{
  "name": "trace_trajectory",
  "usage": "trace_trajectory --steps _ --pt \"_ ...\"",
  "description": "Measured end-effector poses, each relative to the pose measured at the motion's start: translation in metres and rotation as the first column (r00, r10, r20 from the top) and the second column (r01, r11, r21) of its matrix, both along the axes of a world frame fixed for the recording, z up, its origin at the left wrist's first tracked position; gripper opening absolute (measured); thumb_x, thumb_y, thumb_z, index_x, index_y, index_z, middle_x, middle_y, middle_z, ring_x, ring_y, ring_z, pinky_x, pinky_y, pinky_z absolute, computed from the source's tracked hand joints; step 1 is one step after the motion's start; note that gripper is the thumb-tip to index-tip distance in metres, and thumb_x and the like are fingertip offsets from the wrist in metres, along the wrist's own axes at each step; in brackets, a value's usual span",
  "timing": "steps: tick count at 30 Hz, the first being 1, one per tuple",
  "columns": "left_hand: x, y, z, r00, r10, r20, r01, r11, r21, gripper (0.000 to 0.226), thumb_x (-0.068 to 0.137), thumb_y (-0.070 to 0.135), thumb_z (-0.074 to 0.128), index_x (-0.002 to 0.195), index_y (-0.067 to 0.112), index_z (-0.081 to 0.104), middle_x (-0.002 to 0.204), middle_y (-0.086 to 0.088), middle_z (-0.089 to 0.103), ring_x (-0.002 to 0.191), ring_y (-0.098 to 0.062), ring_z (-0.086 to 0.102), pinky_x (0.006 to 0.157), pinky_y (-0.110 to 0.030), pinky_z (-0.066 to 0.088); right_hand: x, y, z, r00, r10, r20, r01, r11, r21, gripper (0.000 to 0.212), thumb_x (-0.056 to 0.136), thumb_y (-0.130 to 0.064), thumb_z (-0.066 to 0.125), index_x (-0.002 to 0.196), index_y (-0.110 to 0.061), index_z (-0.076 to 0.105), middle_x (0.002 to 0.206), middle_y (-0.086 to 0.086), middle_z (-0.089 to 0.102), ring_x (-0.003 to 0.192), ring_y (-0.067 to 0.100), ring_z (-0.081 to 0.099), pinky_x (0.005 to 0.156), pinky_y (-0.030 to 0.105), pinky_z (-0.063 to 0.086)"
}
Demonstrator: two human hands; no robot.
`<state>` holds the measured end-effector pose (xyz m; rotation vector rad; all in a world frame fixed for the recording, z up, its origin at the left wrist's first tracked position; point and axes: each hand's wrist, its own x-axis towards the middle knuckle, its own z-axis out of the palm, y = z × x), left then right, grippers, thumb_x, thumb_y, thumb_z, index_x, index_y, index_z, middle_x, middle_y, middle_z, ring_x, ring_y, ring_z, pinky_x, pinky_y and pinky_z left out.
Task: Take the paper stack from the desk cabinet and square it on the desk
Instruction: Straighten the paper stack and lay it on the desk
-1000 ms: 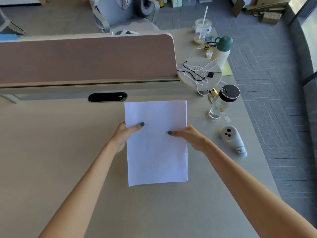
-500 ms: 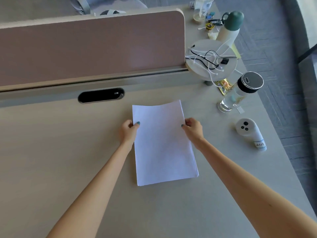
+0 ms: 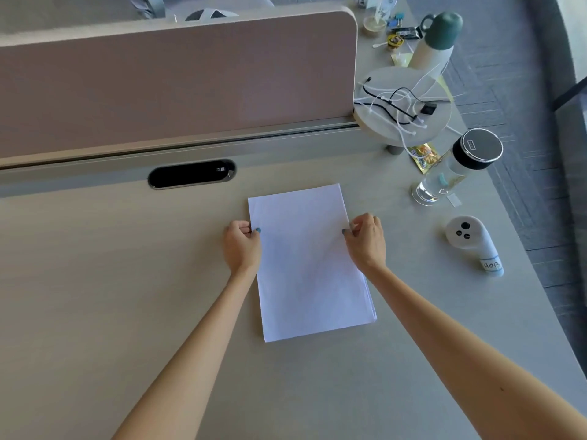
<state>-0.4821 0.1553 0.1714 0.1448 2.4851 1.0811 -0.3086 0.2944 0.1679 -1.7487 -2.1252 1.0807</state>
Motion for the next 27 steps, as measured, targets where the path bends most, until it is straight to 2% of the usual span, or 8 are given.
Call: trace_trajectory --steps 5,8,12,15,17,20,24,27 --pt "0.030 -0.025 0.008 0.995 0.079 0.060 -0.085 0.991 0.105 0.032 0.084 0.000 0.046 0.111 0.004 0.063 0.109 -0.009 0.070 0.100 -0.026 0.067 0.082 -0.036 0.054 0.030 -0.025 0.005 0.999 -0.024 -0.027 0.023 1.000 -0.018 0.016 0.087 -0.008 0.047 0.099 -0.006 0.057 0.107 0.010 0.058 0.092 0.027 0.055 0.073 0.027 0.035" --pt "0.049 -0.039 0.017 0.992 0.097 0.082 -0.108 0.984 0.141 0.036 0.086 -0.004 0.043 0.117 0.002 0.059 0.116 -0.011 0.068 0.106 -0.026 0.065 0.079 -0.028 0.048 0.049 -0.046 0.006 0.999 0.008 -0.049 -0.008 1.000 0.001 0.017 0.085 -0.004 0.047 0.098 -0.008 0.057 0.104 0.008 0.057 0.092 0.030 0.058 0.072 0.030 0.039" --pt "0.072 -0.054 0.024 0.990 0.100 0.100 -0.115 0.981 0.155 0.042 0.087 -0.005 0.036 0.125 0.005 0.054 0.128 -0.011 0.064 0.114 -0.026 0.062 0.082 -0.028 0.047 0.066 -0.068 0.011 0.999 0.033 -0.018 -0.032 0.999 0.038 0.018 0.084 -0.002 0.045 0.098 -0.008 0.052 0.104 0.007 0.057 0.090 0.030 0.057 0.071 0.035 0.043" --pt "0.091 -0.059 0.029 0.988 0.074 0.135 -0.097 0.981 0.170 0.042 0.090 -0.002 0.037 0.130 0.007 0.049 0.138 -0.007 0.058 0.108 -0.019 0.059 0.078 -0.026 0.041 0.073 -0.080 0.014 0.998 0.053 -0.034 -0.052 0.998 0.032 0.024 0.082 0.000 0.044 0.103 -0.009 0.052 0.106 0.006 0.059 0.093 0.030 0.056 0.071 0.031 0.039" --pt "0.098 -0.058 0.028 0.984 0.054 0.168 -0.086 0.978 0.188 0.043 0.091 0.001 0.038 0.134 0.007 0.043 0.144 -0.006 0.052 0.113 -0.019 0.057 0.083 -0.029 0.042 0.073 -0.082 0.015 0.997 0.066 -0.039 -0.066 0.998 0.021 0.030 0.083 -0.001 0.044 0.110 -0.008 0.052 0.110 0.006 0.060 0.101 0.029 0.055 0.074 0.028 0.036" --pt "0.103 -0.054 0.025 0.977 0.048 0.208 -0.091 0.975 0.204 0.047 0.090 0.005 0.038 0.137 0.008 0.036 0.148 -0.007 0.047 0.131 -0.030 0.049 0.100 -0.040 0.043 0.073 -0.083 0.016 0.996 0.081 -0.021 -0.081 0.997 0.012 0.037 0.083 -0.001 0.044 0.119 -0.007 0.051 0.117 0.008 0.060 0.111 0.030 0.053 0.078 0.028 0.036" --pt "0.109 -0.052 0.025 0.971 0.050 0.232 -0.101 0.972 0.213 0.049 0.090 0.007 0.040 0.139 0.011 0.033 0.147 -0.003 0.046 0.130 -0.028 0.048 0.103 -0.041 0.042 0.074 -0.083 0.018 0.994 0.110 0.001 -0.109 0.994 -0.013 0.045 0.082 0.000 0.043 0.127 -0.004 0.047 0.127 0.010 0.057 0.120 0.030 0.049 0.090 0.033 0.040" --pt "0.107 -0.054 0.020 0.973 0.038 0.229 -0.090 0.971 0.220 0.051 0.090 0.009 0.040 0.140 0.012 0.032 0.148 -0.004 0.045 0.132 -0.029 0.047 0.106 -0.044 0.042 0.076 -0.080 0.019 0.990 0.137 0.010 -0.137 0.990 -0.016 0.043 0.081 0.000 0.042 0.123 -0.006 0.046 0.126 0.009 0.055 0.120 0.029 0.048 0.083 0.032 0.040"
